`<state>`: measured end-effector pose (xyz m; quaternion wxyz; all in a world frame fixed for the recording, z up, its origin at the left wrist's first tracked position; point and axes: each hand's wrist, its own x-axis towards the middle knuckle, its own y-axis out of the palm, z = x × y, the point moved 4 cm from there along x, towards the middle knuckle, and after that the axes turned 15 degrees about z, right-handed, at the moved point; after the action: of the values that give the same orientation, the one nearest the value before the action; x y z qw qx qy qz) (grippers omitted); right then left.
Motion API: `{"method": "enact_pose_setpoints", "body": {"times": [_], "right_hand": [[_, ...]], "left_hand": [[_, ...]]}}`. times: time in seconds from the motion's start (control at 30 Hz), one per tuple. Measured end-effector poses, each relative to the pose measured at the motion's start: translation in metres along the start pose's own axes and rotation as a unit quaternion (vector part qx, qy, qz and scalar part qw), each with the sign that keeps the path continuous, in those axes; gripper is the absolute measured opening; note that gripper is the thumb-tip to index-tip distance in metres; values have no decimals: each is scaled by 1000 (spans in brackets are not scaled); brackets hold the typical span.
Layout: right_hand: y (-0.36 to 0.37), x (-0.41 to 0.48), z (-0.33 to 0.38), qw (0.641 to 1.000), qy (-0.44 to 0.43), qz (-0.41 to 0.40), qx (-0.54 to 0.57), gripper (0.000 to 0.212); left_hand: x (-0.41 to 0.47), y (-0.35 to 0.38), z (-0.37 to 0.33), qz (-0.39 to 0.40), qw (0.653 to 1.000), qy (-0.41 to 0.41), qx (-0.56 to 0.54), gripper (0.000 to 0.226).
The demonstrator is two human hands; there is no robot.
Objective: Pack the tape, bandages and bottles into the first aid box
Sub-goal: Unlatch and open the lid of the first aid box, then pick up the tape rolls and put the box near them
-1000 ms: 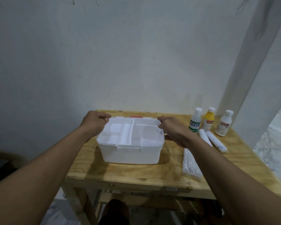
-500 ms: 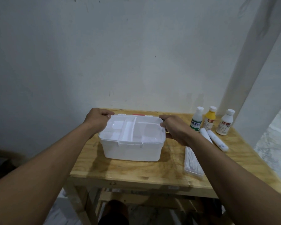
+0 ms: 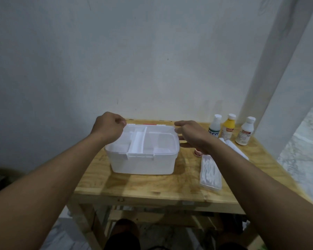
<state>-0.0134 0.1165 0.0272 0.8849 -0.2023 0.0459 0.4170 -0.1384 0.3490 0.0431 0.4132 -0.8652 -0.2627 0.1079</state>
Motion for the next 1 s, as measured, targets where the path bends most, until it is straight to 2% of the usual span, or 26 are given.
{"method": "enact_pose_setpoints", "body": {"times": [0.1, 0.27, 0.4, 0.5, 0.6, 0.73, 0.9, 1.0], "right_hand": [[-11, -9, 4, 999, -7, -3, -54, 44], [-36, -22, 4, 987, -28, -39, -152, 46], [-64, -30, -3, 960, -29, -76, -267, 45], [-83, -34, -14, 931, -4, -89, -354, 42], [-96, -32, -31, 907, 20, -67, -416, 31], [-101, -29, -46, 884, 42, -27, -464, 29], [-97, -17, -54, 870, 32, 16, -493, 25], [-96, -11, -56, 856, 34, 34, -514, 25]], "left_hand": [[-7, 0, -27, -29, 998, 29, 54, 25], [-24, 18, -86, -31, 988, 118, 96, 34], [-33, 47, -127, -18, 968, 213, 133, 30], [-31, 73, -151, 25, 949, 254, 186, 29], [-24, 102, -170, 69, 917, 262, 292, 30], [-12, 136, -183, 138, 882, 225, 392, 33], [-5, 167, -186, 188, 849, 194, 454, 37], [-2, 177, -186, 207, 845, 179, 460, 35]]}}
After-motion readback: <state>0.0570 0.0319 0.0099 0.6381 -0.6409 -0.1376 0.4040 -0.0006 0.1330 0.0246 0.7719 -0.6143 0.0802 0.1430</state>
